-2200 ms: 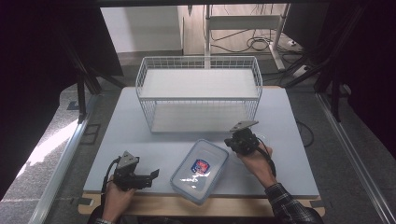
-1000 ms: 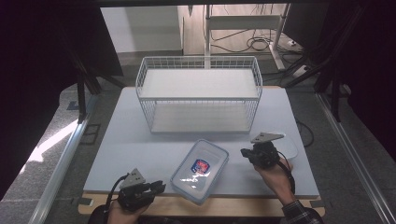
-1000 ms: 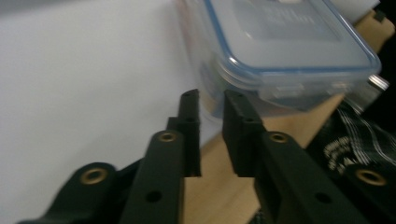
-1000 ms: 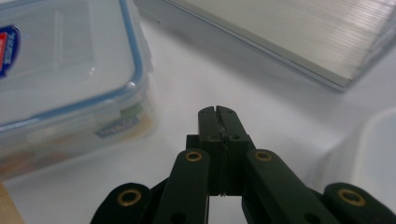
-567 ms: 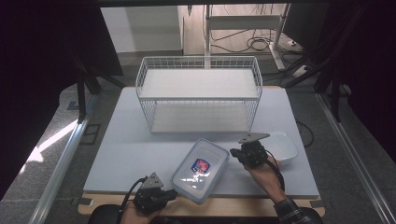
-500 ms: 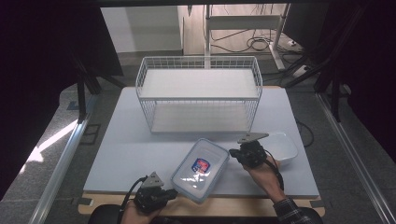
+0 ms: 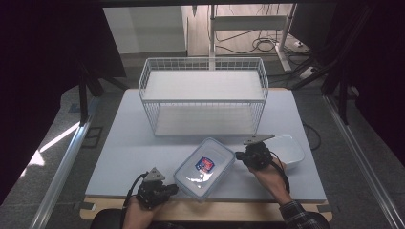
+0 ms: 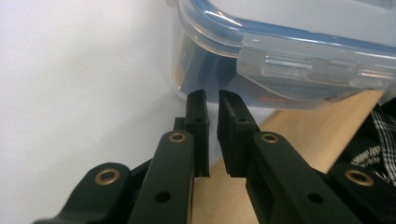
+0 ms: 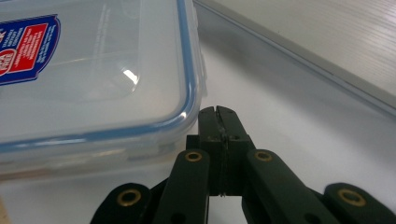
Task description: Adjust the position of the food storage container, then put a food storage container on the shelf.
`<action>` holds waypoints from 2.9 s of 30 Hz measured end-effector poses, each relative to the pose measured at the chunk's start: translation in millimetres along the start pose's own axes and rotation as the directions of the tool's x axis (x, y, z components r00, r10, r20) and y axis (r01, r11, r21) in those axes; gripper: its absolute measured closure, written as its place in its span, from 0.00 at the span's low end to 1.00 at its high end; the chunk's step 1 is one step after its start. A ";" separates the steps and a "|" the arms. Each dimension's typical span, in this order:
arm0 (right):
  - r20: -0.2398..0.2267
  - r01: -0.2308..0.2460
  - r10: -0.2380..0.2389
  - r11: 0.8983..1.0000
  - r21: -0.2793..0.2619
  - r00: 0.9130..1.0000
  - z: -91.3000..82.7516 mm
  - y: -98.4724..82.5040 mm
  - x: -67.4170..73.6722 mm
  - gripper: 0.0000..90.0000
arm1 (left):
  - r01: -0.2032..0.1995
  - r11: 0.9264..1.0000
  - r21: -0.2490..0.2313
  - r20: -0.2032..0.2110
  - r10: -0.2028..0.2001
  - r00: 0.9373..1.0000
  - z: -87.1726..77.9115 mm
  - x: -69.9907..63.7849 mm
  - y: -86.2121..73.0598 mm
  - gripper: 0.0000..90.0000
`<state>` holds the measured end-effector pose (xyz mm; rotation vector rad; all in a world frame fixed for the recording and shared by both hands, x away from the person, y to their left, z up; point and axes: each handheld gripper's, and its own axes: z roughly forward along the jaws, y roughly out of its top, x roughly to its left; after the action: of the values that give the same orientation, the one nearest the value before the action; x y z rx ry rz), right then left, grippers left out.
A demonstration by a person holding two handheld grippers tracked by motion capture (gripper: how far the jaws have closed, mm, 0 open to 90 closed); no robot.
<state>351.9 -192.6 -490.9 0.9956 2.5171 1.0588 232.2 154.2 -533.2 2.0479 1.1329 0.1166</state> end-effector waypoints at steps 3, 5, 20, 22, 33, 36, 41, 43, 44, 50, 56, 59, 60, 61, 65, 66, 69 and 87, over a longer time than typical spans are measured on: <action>0.006 0.011 -0.011 1.000 -0.007 1.000 4.2 2.7 -3.3 1.00 | 0.009 1.000 0.004 -0.011 -0.009 1.000 2.7 3.9 2.7 0.92; -0.002 0.003 -0.003 1.000 -0.009 1.000 4.4 2.5 -4.8 1.00 | 0.015 1.000 0.010 -0.019 -0.015 1.000 5.3 6.6 4.3 0.92; -0.001 0.045 -0.045 0.998 0.044 0.999 1.8 -5.3 10.5 1.00 | 0.045 0.999 -0.003 -0.086 -0.045 0.995 14.9 38.2 27.3 0.94; 0.012 0.054 -0.055 0.997 0.048 0.998 0.7 -5.6 14.4 1.00 | 0.051 0.999 -0.013 -0.092 -0.052 0.994 15.3 42.8 31.1 0.94; -0.020 0.029 -0.028 0.998 0.060 0.999 -3.5 -12.8 24.0 1.00 | 0.057 0.998 -0.030 -0.112 -0.060 0.992 27.6 65.3 58.7 0.96; -0.023 0.029 -0.028 0.998 0.060 0.999 -4.0 -14.2 26.4 1.00 | 0.053 0.998 -0.032 -0.115 -0.056 0.992 33.3 69.1 64.9 0.97; -0.025 0.021 -0.020 0.998 0.060 0.999 -6.1 -16.6 26.5 1.00 | 0.037 0.999 -0.025 -0.119 -0.039 0.992 39.4 69.9 71.6 0.98; -0.023 0.017 -0.016 0.998 0.057 1.000 -6.9 -17.6 25.7 1.00 | 0.028 0.999 -0.022 -0.119 -0.031 0.992 40.8 70.3 73.3 0.98; -0.026 0.014 -0.013 0.998 0.056 1.000 -7.0 -17.8 25.5 1.00 | 0.027 0.999 -0.021 -0.119 -0.029 0.992 41.0 70.6 73.8 0.97; -0.028 0.005 -0.004 0.999 0.037 1.000 -18.2 -20.3 22.4 0.95 | 0.007 0.998 -0.068 -0.128 -0.016 0.992 21.0 71.1 71.7 0.86; -0.029 0.009 -0.010 0.999 -0.035 1.000 -34.4 -23.0 22.1 0.83 | -0.053 0.991 -0.126 -0.128 0.037 0.991 -4.4 66.3 59.1 0.64; -0.024 0.027 -0.028 0.997 -0.069 0.999 -39.6 -24.7 25.1 0.73 | -0.074 0.987 -0.143 -0.146 0.053 0.988 -11.4 60.7 55.2 0.51; -0.023 0.030 -0.032 0.996 -0.079 0.999 -40.9 -25.1 25.9 0.69 | -0.077 0.985 -0.154 -0.147 0.055 0.988 -13.7 59.0 54.5 0.46; -0.021 0.035 -0.037 0.995 -0.090 0.999 -42.9 -25.3 27.0 0.66 | -0.076 0.984 -0.159 -0.145 0.053 0.988 -14.9 58.3 54.0 0.42; -0.018 0.042 -0.045 0.990 -0.136 0.999 -48.3 -27.3 28.5 0.50 | -0.052 0.983 -0.174 -0.128 0.030 0.991 -20.8 53.3 48.4 0.27; -0.017 0.042 -0.045 0.989 -0.141 0.999 -49.0 -27.8 28.5 0.47 | -0.053 0.983 -0.177 -0.129 0.030 0.991 -22.6 51.3 46.1 0.22; -0.014 0.034 -0.037 0.986 -0.164 0.999 -50.7 -30.0 28.0 0.34 | -0.066 0.982 -0.179 -0.132 0.043 0.990 -27.8 46.6 39.7 0.13; -0.035 -0.005 -0.002 0.982 -0.188 0.999 -46.6 -37.1 24.2 0.09 | -0.149 0.964 -0.218 -0.165 0.114 0.980 -28.9 39.6 23.6 0.04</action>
<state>294.5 -220.4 -482.8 0.9333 2.3885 1.2978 259.8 193.8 -508.2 1.9297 1.0201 0.4561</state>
